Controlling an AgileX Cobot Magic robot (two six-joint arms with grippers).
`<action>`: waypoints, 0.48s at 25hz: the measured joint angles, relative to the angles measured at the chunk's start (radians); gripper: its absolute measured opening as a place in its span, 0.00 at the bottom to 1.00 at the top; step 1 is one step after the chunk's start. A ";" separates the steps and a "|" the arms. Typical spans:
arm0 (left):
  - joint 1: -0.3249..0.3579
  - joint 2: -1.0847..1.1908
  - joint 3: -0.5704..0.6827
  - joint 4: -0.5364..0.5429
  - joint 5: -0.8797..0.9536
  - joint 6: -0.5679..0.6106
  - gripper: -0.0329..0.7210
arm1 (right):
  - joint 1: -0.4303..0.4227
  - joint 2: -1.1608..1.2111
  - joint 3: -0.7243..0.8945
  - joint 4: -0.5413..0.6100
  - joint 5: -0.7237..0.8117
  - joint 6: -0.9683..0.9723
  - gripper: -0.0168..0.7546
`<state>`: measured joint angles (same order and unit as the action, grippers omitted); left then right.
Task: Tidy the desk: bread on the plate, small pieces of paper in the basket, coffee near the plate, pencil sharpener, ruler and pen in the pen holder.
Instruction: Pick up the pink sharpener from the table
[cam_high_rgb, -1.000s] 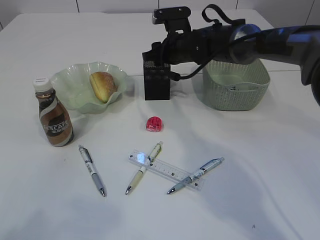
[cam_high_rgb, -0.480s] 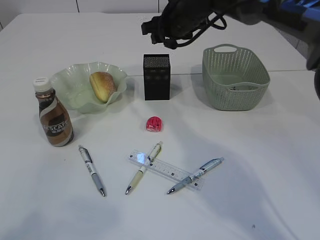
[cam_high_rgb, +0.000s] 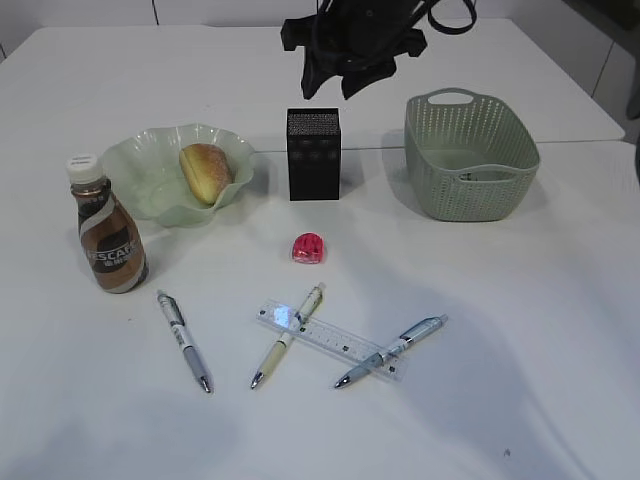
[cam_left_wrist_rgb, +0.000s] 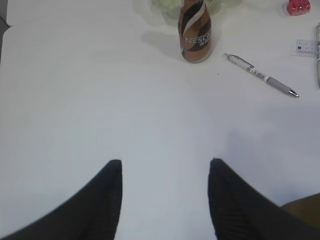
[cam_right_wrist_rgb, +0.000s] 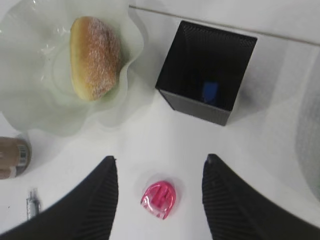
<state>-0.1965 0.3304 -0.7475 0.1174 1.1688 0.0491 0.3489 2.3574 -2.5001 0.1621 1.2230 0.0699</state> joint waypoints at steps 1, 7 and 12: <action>0.000 0.000 0.000 0.000 0.000 0.000 0.56 | 0.000 -0.002 0.000 0.001 0.009 0.008 0.58; 0.000 0.000 0.000 0.000 0.024 -0.014 0.56 | 0.003 -0.040 -0.002 0.047 0.028 0.054 0.58; 0.000 0.000 0.000 0.000 0.054 -0.049 0.55 | 0.057 -0.061 -0.004 0.039 0.028 0.102 0.58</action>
<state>-0.1965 0.3304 -0.7475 0.1174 1.2229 0.0000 0.4055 2.2962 -2.5040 0.2008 1.2514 0.1719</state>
